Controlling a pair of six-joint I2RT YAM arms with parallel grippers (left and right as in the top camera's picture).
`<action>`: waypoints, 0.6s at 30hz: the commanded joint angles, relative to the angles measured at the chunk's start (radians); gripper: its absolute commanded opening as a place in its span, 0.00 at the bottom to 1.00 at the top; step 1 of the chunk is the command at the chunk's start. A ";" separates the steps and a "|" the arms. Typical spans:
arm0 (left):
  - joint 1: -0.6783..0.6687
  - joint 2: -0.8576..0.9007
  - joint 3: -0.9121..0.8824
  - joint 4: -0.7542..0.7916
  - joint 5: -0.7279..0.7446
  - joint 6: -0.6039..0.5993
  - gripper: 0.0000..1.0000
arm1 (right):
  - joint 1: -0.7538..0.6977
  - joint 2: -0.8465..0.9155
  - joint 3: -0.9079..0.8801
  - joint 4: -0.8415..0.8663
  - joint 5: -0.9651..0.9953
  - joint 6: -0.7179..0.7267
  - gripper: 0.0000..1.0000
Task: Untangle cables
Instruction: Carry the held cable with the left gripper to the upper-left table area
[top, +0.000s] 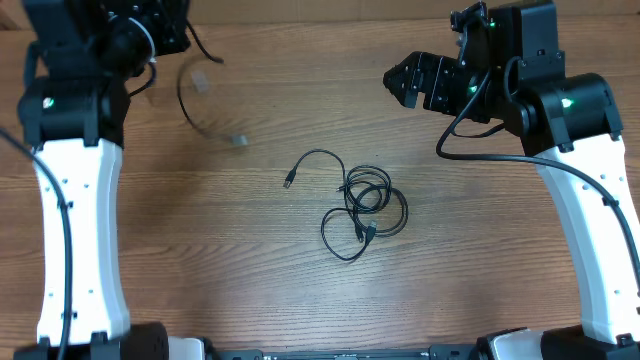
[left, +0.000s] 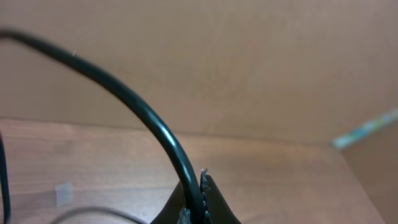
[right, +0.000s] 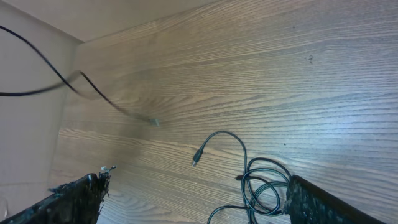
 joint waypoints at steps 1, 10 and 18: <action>-0.022 0.054 0.013 0.020 0.193 0.037 0.04 | 0.004 0.002 -0.005 -0.002 0.010 -0.011 0.92; -0.029 0.072 0.013 0.120 0.197 0.140 0.04 | 0.004 0.002 -0.005 -0.012 0.010 -0.023 0.91; 0.110 0.153 0.013 0.026 -0.114 0.304 0.06 | 0.004 0.002 -0.005 -0.019 0.010 -0.031 0.91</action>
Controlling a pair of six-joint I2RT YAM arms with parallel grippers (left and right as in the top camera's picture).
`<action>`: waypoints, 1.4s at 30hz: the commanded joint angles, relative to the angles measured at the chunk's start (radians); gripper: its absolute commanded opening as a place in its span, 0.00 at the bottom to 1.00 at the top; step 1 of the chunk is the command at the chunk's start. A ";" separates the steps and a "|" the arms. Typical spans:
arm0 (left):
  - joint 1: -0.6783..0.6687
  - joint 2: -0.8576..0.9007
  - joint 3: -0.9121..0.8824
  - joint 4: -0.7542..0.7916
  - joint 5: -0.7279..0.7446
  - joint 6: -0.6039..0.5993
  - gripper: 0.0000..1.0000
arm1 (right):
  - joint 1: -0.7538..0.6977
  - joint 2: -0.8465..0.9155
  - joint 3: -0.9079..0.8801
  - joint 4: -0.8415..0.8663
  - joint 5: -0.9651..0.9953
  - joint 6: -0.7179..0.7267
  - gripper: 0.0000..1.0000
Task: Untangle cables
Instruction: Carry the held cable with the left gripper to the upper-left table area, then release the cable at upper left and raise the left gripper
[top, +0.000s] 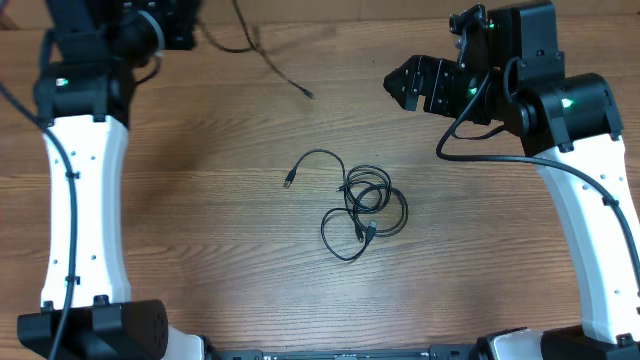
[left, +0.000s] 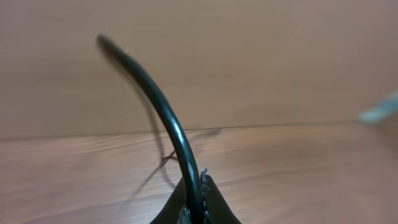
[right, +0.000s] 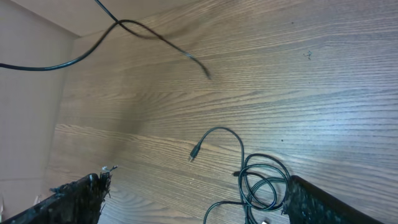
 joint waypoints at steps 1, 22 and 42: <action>0.087 0.094 0.013 -0.028 -0.144 0.140 0.07 | 0.005 0.003 -0.005 0.000 0.010 -0.011 0.91; 0.454 0.381 0.021 -0.019 -0.527 0.157 1.00 | 0.005 0.003 -0.005 -0.024 0.077 -0.033 0.90; 0.381 0.515 -0.029 -0.151 -0.562 -0.092 1.00 | 0.005 0.003 -0.005 -0.093 0.077 -0.030 1.00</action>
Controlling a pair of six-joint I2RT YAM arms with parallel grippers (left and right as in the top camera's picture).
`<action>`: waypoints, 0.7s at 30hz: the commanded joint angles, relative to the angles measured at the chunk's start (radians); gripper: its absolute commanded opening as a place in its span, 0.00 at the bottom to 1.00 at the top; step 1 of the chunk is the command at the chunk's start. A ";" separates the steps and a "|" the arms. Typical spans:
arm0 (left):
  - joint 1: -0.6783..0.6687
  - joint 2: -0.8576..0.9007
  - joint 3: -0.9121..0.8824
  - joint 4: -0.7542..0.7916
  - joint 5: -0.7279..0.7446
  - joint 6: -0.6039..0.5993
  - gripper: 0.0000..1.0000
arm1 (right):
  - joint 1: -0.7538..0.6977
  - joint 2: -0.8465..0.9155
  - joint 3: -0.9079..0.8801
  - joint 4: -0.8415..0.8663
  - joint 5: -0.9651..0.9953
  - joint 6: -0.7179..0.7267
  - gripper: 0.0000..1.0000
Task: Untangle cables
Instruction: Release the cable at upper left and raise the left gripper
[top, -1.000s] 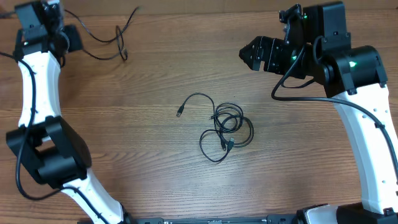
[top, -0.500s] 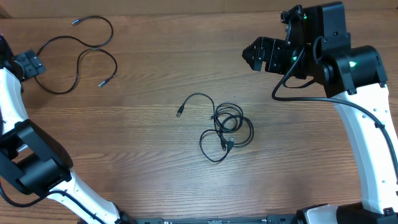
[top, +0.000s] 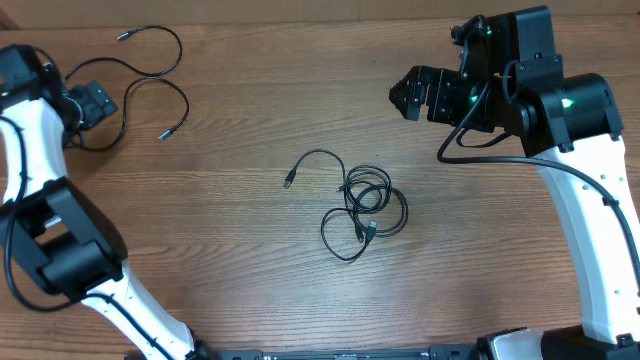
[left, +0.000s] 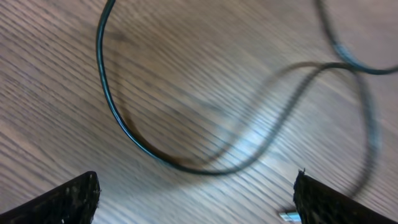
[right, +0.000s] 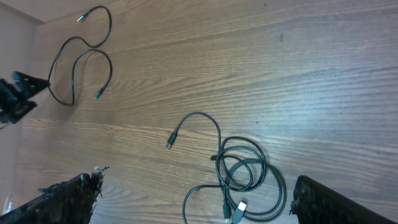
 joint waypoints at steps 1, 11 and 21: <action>0.002 0.043 -0.016 0.047 -0.130 -0.008 1.00 | 0.004 0.003 -0.005 -0.005 0.008 -0.003 1.00; 0.008 0.088 -0.016 0.205 -0.234 0.061 1.00 | 0.005 0.003 -0.005 -0.037 0.007 -0.003 1.00; 0.047 0.230 -0.016 0.254 -0.280 0.060 0.96 | 0.004 0.003 -0.005 -0.058 0.008 -0.003 1.00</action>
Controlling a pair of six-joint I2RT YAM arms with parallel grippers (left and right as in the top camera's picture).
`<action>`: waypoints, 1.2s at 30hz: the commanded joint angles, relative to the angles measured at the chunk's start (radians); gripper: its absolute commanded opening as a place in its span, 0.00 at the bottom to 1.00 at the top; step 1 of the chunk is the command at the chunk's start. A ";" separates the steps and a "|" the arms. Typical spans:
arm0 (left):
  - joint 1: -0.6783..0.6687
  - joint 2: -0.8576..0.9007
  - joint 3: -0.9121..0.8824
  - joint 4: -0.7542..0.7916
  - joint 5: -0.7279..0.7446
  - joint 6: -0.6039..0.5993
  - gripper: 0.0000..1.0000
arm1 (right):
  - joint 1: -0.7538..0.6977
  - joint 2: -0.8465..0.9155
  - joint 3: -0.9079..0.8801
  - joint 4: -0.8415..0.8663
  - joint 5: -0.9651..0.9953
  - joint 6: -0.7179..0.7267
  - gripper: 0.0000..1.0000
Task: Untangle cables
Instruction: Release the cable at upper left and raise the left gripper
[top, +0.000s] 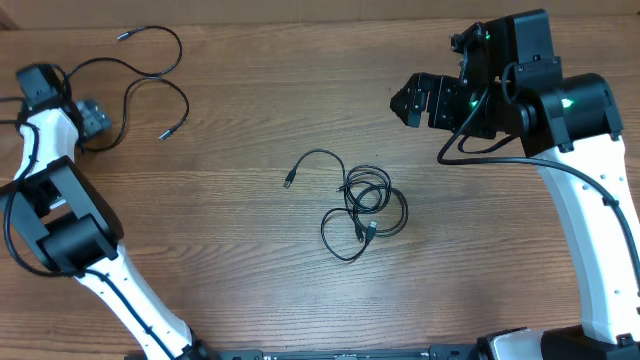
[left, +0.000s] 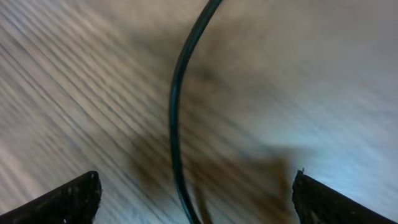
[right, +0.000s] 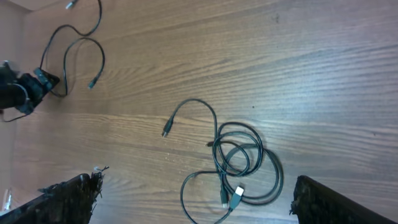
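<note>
A separated black cable (top: 150, 85) lies in loose curves at the table's back left; it also shows small in the right wrist view, cable (right: 81, 46). My left gripper (top: 92, 117) sits low beside its left loop, open, with a blurred strand of that cable (left: 177, 124) running on the wood between the fingertips (left: 65, 200). A tangle of black cables (top: 362, 207) rests mid-table, with one free end (top: 290, 182) reaching left. My right gripper (top: 410, 100) hangs high at the back right, open and empty, looking down on the tangle (right: 239, 165).
The wooden table (top: 230, 270) bears only the cables. A pale wall (top: 300, 10) borders the back edge. The left arm's white links (top: 70, 200) stretch along the left side, the right arm's (top: 590, 220) along the right.
The left wrist now sits closer to the wood with the cable strand large and blurred between its open fingers. The right wrist view has shifted slightly toward the tangle. Neither cable moved.
My left gripper was shut on a black cable held up at the back left, its end dangling, then swinging further right. Later that cable lay on the table at the back left with the gripper open beside it, as now. The tangle stayed mid-table throughout.
</note>
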 joint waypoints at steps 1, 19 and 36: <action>0.020 0.048 -0.003 0.016 -0.031 0.026 0.95 | 0.004 0.003 -0.005 -0.001 0.006 -0.003 1.00; 0.060 0.080 0.056 0.057 -0.051 0.248 0.04 | 0.004 0.003 -0.005 -0.003 0.007 -0.003 1.00; 0.066 0.055 0.618 -0.060 0.002 0.180 1.00 | 0.004 0.003 -0.005 -0.015 0.006 -0.003 0.96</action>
